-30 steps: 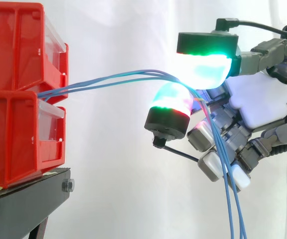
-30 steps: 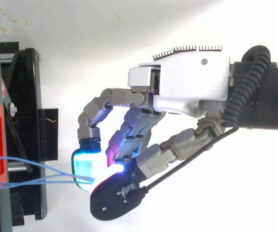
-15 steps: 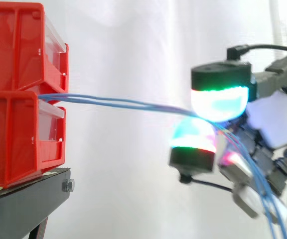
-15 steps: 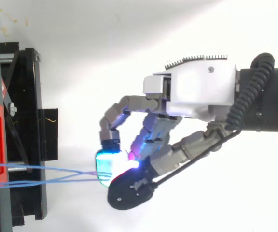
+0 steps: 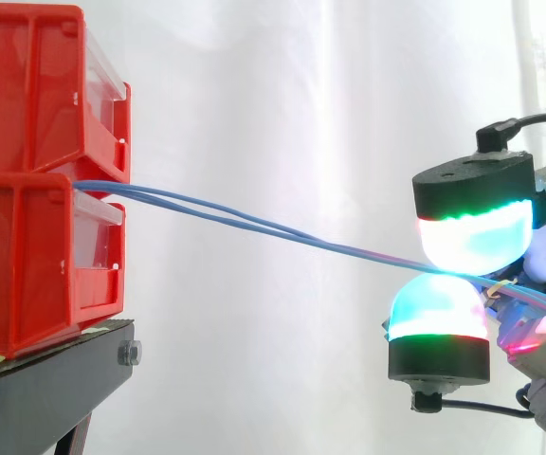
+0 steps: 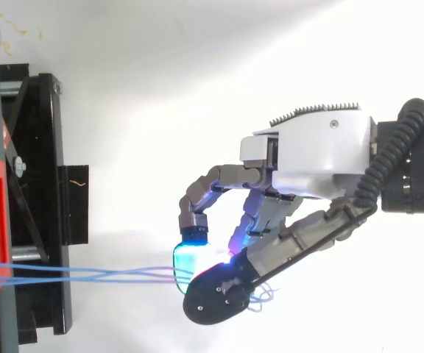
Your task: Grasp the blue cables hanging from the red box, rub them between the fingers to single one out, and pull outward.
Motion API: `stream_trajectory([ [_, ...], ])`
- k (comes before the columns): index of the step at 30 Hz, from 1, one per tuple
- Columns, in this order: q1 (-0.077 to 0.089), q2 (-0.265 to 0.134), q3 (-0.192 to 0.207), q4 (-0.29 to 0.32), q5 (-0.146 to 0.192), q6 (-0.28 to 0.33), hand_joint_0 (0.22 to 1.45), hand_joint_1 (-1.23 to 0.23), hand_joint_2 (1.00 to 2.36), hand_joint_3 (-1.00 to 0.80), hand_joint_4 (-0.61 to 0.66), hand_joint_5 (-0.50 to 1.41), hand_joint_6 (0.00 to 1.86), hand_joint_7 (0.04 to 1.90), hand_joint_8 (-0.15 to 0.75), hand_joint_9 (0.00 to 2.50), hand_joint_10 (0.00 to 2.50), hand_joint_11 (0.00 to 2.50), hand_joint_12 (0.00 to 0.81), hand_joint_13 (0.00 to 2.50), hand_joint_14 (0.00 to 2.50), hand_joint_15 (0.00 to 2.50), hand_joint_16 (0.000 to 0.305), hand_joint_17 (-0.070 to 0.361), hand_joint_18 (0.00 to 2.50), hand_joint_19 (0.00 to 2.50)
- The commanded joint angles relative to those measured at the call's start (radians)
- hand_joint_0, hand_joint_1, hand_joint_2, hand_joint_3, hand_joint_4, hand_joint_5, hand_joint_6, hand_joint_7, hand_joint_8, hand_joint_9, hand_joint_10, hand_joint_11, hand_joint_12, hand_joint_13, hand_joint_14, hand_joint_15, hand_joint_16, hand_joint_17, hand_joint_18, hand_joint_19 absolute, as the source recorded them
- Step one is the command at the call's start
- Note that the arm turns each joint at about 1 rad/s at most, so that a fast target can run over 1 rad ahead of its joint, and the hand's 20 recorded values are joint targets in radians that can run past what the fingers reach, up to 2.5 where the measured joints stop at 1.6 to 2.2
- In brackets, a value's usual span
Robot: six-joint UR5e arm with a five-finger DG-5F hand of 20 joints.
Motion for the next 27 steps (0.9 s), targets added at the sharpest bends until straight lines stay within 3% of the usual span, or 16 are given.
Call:
stream_trajectory([
  [1, 0.0, -0.001, 0.0, 0.0, 0.0, 0.001, 0.57, -0.56, 1.01, -0.23, 0.07, -0.09, 0.81, 1.19, 0.293, 1.19, 0.02, 0.6, 0.449, 0.94, 0.02, 0.52, 0.056, 0.127, 0.9, 0.56],
  [4, 0.002, -0.001, 0.0, 0.0, 0.0, 0.001, 0.57, -0.53, 1.01, -0.29, 0.06, -0.09, 0.81, 1.21, 0.276, 1.18, 0.02, 0.64, 0.42, 0.92, 0.02, 0.54, 0.05, 0.112, 0.85, 0.6],
  [9, 0.002, -0.001, 0.0, 0.001, 0.0, 0.001, 0.53, -0.52, 1.0, -0.47, 0.07, -0.1, 0.81, 1.2, 0.295, 1.2, 0.02, 0.64, 0.433, 0.94, 0.02, 0.54, 0.052, 0.117, 0.87, 0.59],
  [13, 0.0, 0.001, 0.0, 0.001, 0.0, 0.001, 0.5, -0.52, 1.0, -0.5, 0.1, -0.1, 0.82, 1.19, 0.322, 1.19, 0.02, 0.62, 0.449, 0.95, 0.02, 0.54, 0.055, 0.123, 0.89, 0.57],
  [22, 0.002, -0.001, 0.001, 0.001, 0.0, 0.001, 0.43, -0.7, 1.0, -0.5, 0.16, -0.15, 0.87, 1.08, 0.366, 1.11, 0.02, 0.67, 0.482, 0.94, 0.02, 0.55, 0.062, 0.139, 0.93, 0.52],
  [24, 0.0, -0.001, 0.0, 0.001, 0.0, 0.001, 0.47, -0.8, 1.0, -0.5, 0.16, -0.17, 0.89, 1.03, 0.35, 1.03, 0.02, 0.7, 0.463, 0.89, 0.02, 0.54, 0.058, 0.13, 0.88, 0.53],
  [27, 0.002, -0.001, 0.0, 0.001, 0.0, 0.001, 0.53, -0.84, 1.0, -0.5, 0.14, -0.18, 0.9, 1.01, 0.332, 0.98, 0.02, 0.7, 0.442, 0.86, 0.02, 0.54, 0.054, 0.122, 0.84, 0.54],
])
